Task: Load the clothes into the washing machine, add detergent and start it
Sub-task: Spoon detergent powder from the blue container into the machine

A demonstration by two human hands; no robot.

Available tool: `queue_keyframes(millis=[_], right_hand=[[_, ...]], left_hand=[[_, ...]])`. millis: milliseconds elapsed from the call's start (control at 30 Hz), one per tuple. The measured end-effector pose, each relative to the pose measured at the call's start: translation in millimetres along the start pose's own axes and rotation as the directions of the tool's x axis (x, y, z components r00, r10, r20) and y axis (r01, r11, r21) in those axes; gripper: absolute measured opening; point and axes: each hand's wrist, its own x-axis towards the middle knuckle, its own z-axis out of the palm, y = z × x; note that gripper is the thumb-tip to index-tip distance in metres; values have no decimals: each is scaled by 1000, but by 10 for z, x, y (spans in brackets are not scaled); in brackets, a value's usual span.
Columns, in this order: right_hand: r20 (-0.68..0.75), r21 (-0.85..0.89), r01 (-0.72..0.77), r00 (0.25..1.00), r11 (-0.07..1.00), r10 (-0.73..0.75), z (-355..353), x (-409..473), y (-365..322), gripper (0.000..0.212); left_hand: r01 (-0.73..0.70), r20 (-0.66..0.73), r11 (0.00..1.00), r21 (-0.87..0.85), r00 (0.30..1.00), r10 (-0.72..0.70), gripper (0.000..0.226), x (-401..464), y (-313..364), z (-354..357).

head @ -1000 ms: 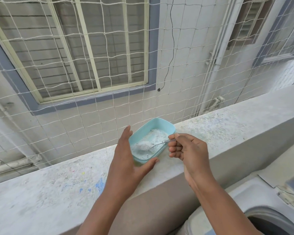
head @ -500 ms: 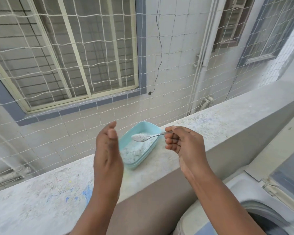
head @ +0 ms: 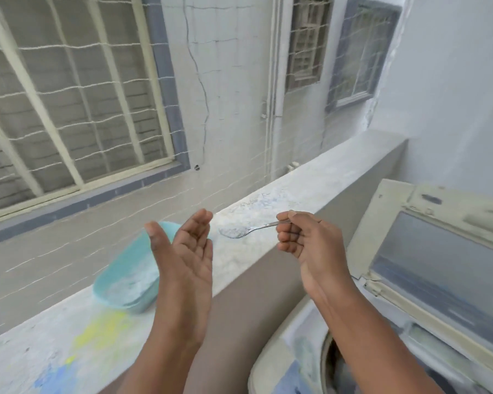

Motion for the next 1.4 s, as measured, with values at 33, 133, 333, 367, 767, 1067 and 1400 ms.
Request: queue_keyframes(millis=[33, 133, 333, 367, 767, 1067, 1400], right_hand=[[-28, 5, 9, 1000, 1000, -9, -112, 12, -37, 19], [-107, 15, 33, 994, 999, -32, -483, 24, -131, 19], [-291, 15, 91, 953, 996, -83, -1336, -35, -269, 21], [-321, 8, 100, 943, 995, -92, -1485, -49, -278, 21], [-630, -41, 51, 774, 998, -65, -3121, -224, 32, 20], [-743, 9, -29, 668, 1000, 26, -3900, -110, 434, 22], [-809, 159, -110, 555, 981, 194, -4309, 91, 983, 15]], left_hand=[[36, 22, 999, -17, 999, -36, 90, 3, -63, 86], [156, 71, 987, -49, 986, -152, 88, 14, -311, 332], [449, 137, 891, -72, 889, -437, 89, 12, -1088, 844], [507, 147, 858, -83, 858, -492, 90, 0, -1248, 924], [799, 191, 601, 28, 586, -788, 91, -485, -2860, 1625], [843, 65, 512, 167, 508, -859, 93, -747, -3726, 1867], [847, -42, 463, 262, 489, -871, 94, -694, -4072, 1827]])
